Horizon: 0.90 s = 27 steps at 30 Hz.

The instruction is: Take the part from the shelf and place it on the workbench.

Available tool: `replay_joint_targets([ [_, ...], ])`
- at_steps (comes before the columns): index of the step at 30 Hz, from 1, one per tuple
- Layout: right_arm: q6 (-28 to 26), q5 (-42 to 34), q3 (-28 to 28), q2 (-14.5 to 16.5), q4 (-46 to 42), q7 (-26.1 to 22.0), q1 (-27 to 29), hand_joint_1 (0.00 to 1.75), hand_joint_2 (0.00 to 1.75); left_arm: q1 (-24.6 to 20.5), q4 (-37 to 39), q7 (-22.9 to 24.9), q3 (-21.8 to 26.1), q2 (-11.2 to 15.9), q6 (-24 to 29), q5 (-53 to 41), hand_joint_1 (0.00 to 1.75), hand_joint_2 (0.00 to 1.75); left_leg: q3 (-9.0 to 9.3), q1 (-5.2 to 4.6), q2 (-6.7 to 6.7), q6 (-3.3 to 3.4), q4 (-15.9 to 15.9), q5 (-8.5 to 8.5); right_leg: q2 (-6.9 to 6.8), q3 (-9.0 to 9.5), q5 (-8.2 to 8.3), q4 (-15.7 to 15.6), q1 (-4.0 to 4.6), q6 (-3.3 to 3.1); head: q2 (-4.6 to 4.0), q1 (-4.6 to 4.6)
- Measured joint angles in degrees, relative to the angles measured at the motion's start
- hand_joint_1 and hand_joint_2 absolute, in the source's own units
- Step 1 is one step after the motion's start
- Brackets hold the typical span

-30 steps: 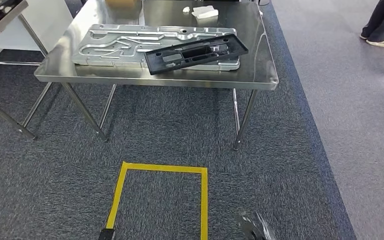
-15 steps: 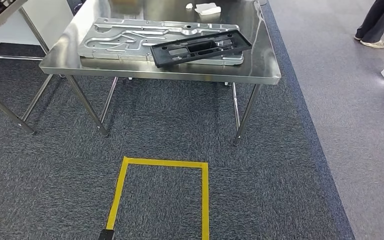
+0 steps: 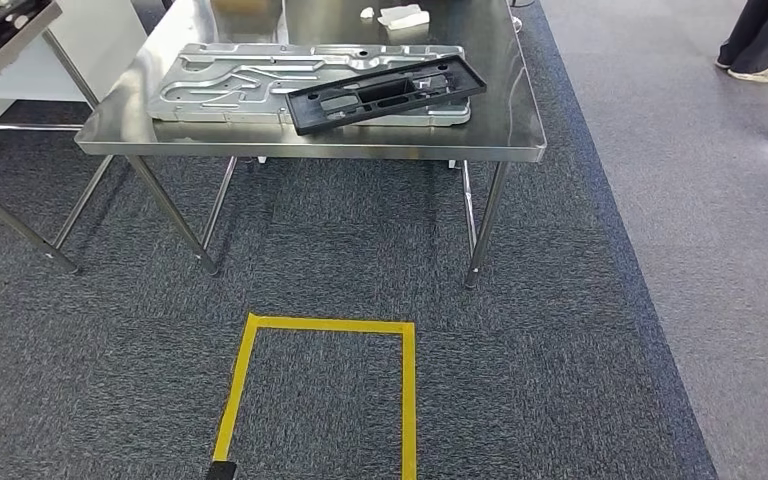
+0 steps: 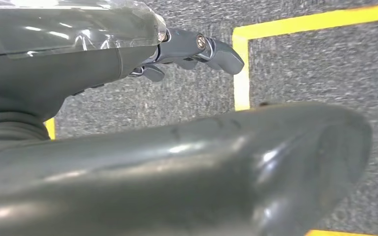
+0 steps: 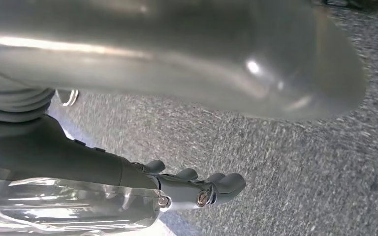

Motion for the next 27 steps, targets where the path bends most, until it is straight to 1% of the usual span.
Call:
replay_joint_targets([
  [4, 0.60, 0.53, 0.48, 0.30, 0.15, 1.04, 0.04, 0.00, 0.00, 0.02, 0.00, 2.25, -0.71, 0.00, 1.83, -1.71, 0.00, 0.00, -0.15, -0.05, 0.00, 0.04, 0.20, -0.04, -0.03, 0.00, 0.05, 0.01, -0.02, 0.08, 0.00, 0.00],
  [6, 0.82, 0.56, 0.65, 0.37, 0.16, 1.38, 0.00, 0.00, 0.00, 0.01, 0.00, 3.35, -1.39, -0.05, 2.81, -2.76, 0.00, 0.00, -0.10, -0.02, 0.00, 0.13, -0.07, 0.14, -0.07, 0.11, 0.21, -0.23, 0.08, 0.38, 0.01, 0.00],
  [7, 0.92, 0.55, 0.69, 0.37, 0.16, 1.49, -0.01, 0.00, 0.00, 0.02, 0.00, 3.71, -1.72, -0.11, 3.06, -3.14, 0.00, 0.00, 0.12, 0.17, 0.06, 0.13, -0.59, 0.46, -0.06, 0.17, 0.13, -0.22, 0.13, 0.60, 0.01, 0.00],
  [8, 1.00, 0.53, 0.71, 0.36, 0.16, 1.54, -0.01, 0.00, 0.00, 0.02, 0.00, 3.94, -2.00, -0.17, 3.17, -3.40, 0.00, 0.00, 0.35, 0.41, 0.14, 0.23, -1.23, 0.84, -0.03, -0.05, -0.42, 0.32, 0.18, 0.84, 0.01, 0.01],
  [9, 1.10, 0.50, 0.71, 0.34, 0.18, 1.58, 0.00, 0.00, 0.00, 0.00, 0.00, 4.13, -2.27, -0.23, 3.22, -3.59, 0.00, 0.00, 0.52, 0.68, 0.22, 0.30, -1.85, 1.22, 0.00, -0.83, -1.66, 2.02, 0.18, 1.10, 0.01, 0.01],
  [10, 1.25, 0.48, 0.71, 0.32, 0.20, 1.62, 0.05, 0.00, 0.00, -0.01, 0.00, 4.35, -2.52, -0.26, 3.26, -3.75, 0.00, 0.00, 0.55, 0.83, 0.31, 0.35, -2.15, 1.46, 0.03, -2.23, -3.47, 4.93, -0.02, 1.38, 0.01, 0.02],
  [11, 1.41, 0.46, 0.71, 0.32, 0.25, 1.68, 0.08, 0.00, 0.00, -0.02, 0.00, 4.56, -2.71, -0.28, 3.28, -3.83, 0.00, 0.00, 0.45, 0.88, 0.37, 0.43, -2.24, 1.55, 0.03, -4.04, -5.44, 8.61, -0.21, 1.70, 0.01, 0.02],
  [12, 1.58, 0.45, 0.71, 0.32, 0.31, 1.75, 0.13, 0.00, 0.00, 0.00, 0.00, 4.78, -2.83, -0.30, 3.29, -3.85, 0.00, 0.00, 0.31, 0.89, 0.45, 0.39, -2.19, 1.58, 0.03, -5.77, -6.94, 12.20, -0.47, 2.04, 0.00, 0.02],
  [13, 1.69, 0.45, 0.71, 0.31, 0.36, 1.83, 0.17, 0.00, 0.00, 0.03, 0.00, 5.00, -2.89, -0.32, 3.33, -3.85, 0.00, 0.00, 0.21, 0.93, 0.52, 0.31, -2.11, 1.58, 0.01, -6.80, -7.43, 14.39, -0.73, 2.38, 0.00, 0.02],
  [14, 1.74, 0.46, 0.71, 0.31, 0.40, 1.91, 0.20, 0.00, 0.00, 0.06, 0.00, 5.22, -2.91, -0.34, 3.39, -3.85, 0.00, 0.00, 0.13, 1.04, 0.58, 0.18, -1.97, 1.55, -0.01, -6.79, -6.75, 14.48, -1.00, 2.69, 0.00, 0.02],
  [15, 1.76, 0.46, 0.71, 0.30, 0.44, 1.96, 0.23, 0.00, 0.00, 0.08, 0.00, 5.44, -2.93, -0.36, 3.47, -3.85, 0.00, 0.00, 0.07, 1.22, 0.60, -0.06, -1.74, 1.46, -0.08, -5.56, -5.03, 12.18, -1.29, 3.02, 0.00, 0.02],
  [16, 1.78, 0.47, 0.71, 0.28, 0.47, 1.98, 0.24, 0.00, 0.00, 0.09, 0.00, 5.67, -2.97, -0.38, 3.57, -3.85, 0.00, 0.00, -0.01, 1.44, 0.60, -0.42, -1.37, 1.29, -0.29, -3.48, -2.95, 8.23, -1.60, 3.35, 0.00, 0.02],
  [17, 1.84, 0.48, 0.71, 0.30, 0.49, 1.98, 0.22, 0.00, 0.00, 0.08, 0.00, 5.86, -3.01, -0.38, 3.67, -3.85, 0.00, 0.00, -0.11, 1.51, 0.58, -0.92, -0.94, 1.06, -0.44, -1.59, -1.46, 4.53, -1.65, 3.44, 0.00, 0.02],
  [18, 1.91, 0.51, 0.72, 0.31, 0.50, 1.93, 0.19, 0.00, 0.00, 0.08, 0.00, 5.98, -3.07, -0.38, 3.77, -3.85, 0.00, 0.00, -0.20, 1.49, 0.58, -1.46, -0.53, 0.84, -0.44, -0.24, -0.54, 1.76, -1.64, 3.11, 0.01, 0.02],
  [19, 2.00, 0.58, 0.74, 0.33, 0.51, 1.88, 0.17, 0.00, 0.00, 0.07, 0.00, 6.10, -3.14, -0.36, 3.88, -3.85, 0.00, 0.00, -0.27, 1.40, 0.59, -1.96, -0.25, 0.71, -0.39, 0.28, -0.34, 0.50, -1.50, 2.58, 0.01, 0.01],
  [20, 2.10, 0.69, 0.78, 0.36, 0.52, 1.84, 0.15, 0.00, 0.00, 0.07, 0.00, 6.21, -3.20, -0.35, 3.99, -3.85, 0.00, 0.00, -0.27, 1.31, 0.61, -2.41, -0.21, 0.70, -0.19, 0.12, -0.54, 0.51, -1.26, 1.83, 0.01, 0.01],
  [21, 2.17, 0.84, 0.83, 0.36, 0.54, 1.80, 0.17, 0.00, 0.00, 0.08, 0.00, 6.32, -3.26, -0.36, 4.07, -3.84, 0.00, 0.00, -0.23, 1.40, 0.66, -2.78, -0.28, 0.78, -0.01, -0.03, -0.45, 0.56, -1.20, 1.11, 0.01, 0.00],
  [22, 2.25, 0.98, 0.91, 0.36, 0.56, 1.80, 0.20, 0.00, 0.00, 0.09, 0.00, 6.43, -3.29, -0.38, 4.15, -3.84, 0.00, 0.00, -0.26, 1.58, 0.65, -3.11, -0.24, 0.69, 0.03, -0.15, -0.36, 0.59, -1.15, 0.56, 0.00, 0.00],
  [23, 2.33, 1.12, 1.03, 0.35, 0.57, 1.79, 0.20, 0.00, 0.00, 0.09, 0.00, 6.51, -3.31, -0.39, 4.19, -3.83, 0.00, 0.00, -0.57, 1.72, 0.60, -3.27, 0.44, 0.04, 0.07, -0.24, -0.24, 0.58, -1.10, 0.02, 0.00, 0.00],
  [24, 2.40, 1.22, 1.13, 0.34, 0.57, 1.77, 0.21, 0.00, 0.00, 0.11, 0.00, 6.56, -3.31, -0.40, 4.22, -3.83, 0.00, 0.00, -1.35, 1.78, 0.52, -3.29, 2.24, -1.31, 0.08, -0.34, -0.08, 0.53, -1.02, -0.47, 0.00, 0.00],
  [25, 2.45, 1.33, 1.22, 0.33, 0.57, 1.72, 0.21, 0.00, 0.00, 0.13, 0.00, 6.56, -3.31, -0.42, 4.24, -3.83, 0.00, 0.00, -2.72, 1.73, 0.39, -3.15, 5.38, -3.33, 0.09, -0.46, 0.04, 0.49, -0.88, -0.88, 0.00, 0.00],
  [26, 2.49, 1.41, 1.27, 0.32, 0.58, 1.64, 0.21, 0.00, 0.00, 0.18, 0.00, 6.55, -3.31, -0.42, 4.25, -3.83, 0.00, 0.00, -4.49, 1.56, 0.28, -2.92, 9.51, -5.61, 0.12, -0.61, 0.11, 0.50, -0.63, -1.18, 0.01, 0.00],
  [27, 2.50, 1.46, 1.30, 0.31, 0.59, 1.56, 0.22, 0.00, 0.00, 0.25, 0.00, 6.55, -3.31, -0.42, 4.25, -3.83, 0.00, 0.00, -6.27, 1.36, 0.19, -2.68, 13.70, -7.46, 0.22, -0.74, 0.16, 0.51, -0.33, -1.40, 0.01, 0.00],
])
